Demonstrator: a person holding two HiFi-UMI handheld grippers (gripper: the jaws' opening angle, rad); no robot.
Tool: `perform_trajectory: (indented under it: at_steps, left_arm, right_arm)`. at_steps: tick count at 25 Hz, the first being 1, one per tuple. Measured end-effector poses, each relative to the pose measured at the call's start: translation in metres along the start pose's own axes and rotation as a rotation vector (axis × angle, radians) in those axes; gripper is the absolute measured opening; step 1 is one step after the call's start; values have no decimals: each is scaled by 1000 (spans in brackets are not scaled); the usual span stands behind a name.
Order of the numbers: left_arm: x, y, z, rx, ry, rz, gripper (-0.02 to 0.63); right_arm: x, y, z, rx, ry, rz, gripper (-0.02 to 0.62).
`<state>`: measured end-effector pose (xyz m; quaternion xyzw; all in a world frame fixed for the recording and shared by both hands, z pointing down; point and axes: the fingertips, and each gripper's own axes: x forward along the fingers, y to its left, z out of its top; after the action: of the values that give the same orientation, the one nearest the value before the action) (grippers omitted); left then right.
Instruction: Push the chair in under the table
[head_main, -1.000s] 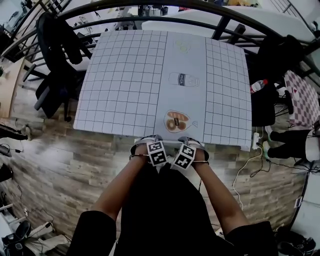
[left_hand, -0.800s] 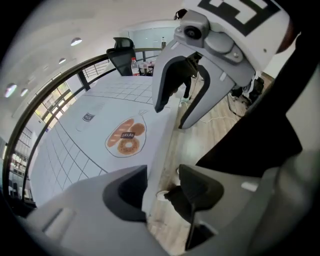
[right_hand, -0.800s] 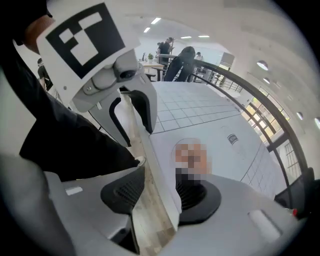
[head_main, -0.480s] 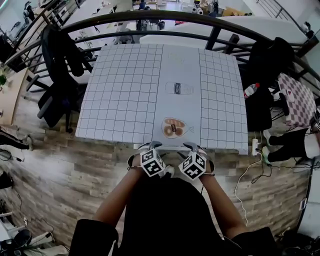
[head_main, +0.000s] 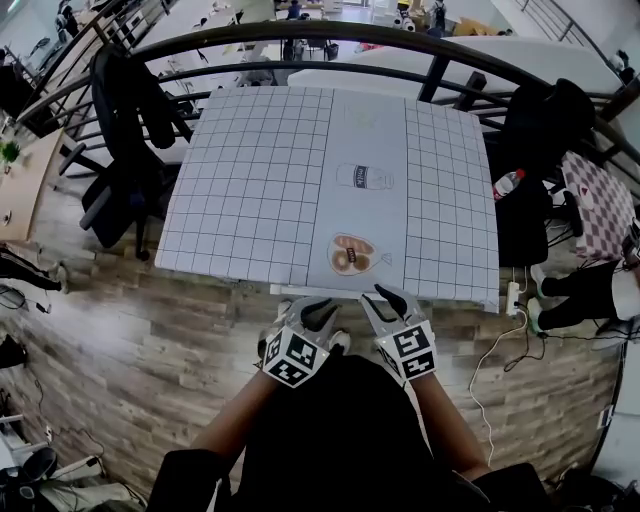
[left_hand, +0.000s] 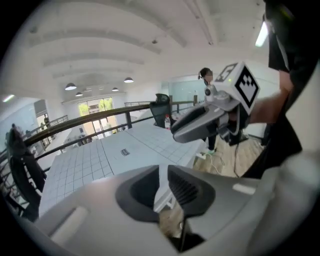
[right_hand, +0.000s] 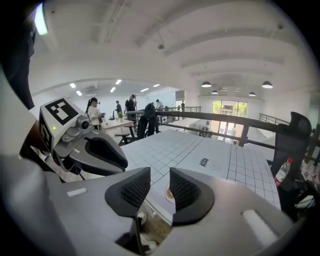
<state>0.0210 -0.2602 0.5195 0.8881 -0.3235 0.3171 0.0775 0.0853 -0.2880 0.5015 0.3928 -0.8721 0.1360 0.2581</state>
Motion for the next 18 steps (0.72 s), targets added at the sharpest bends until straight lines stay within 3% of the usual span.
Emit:
perform_trajectory:
  at_steps: [4,6,9,14,18]
  left_arm:
    - [-20,3,33,-56,-136,97,11]
    - [-26,1,47,-70,-194,84,11]
    - [-37,0,68,-135,-297,33,11]
    - [-53,17,91,-133,-408,140,11]
    - [-51,21,96,-118,-426,149,11]
  right_arm:
    - [-15,0,23,24,-116,-47,48]
    - [-27,2,42,19,-197,-71,-2]
    - [-40,3,66,72,-313,-76,-2]
    - [-50,0,82,55,-385,-144,-3]
    - [-54,-5,86,74,-418,-184,-2]
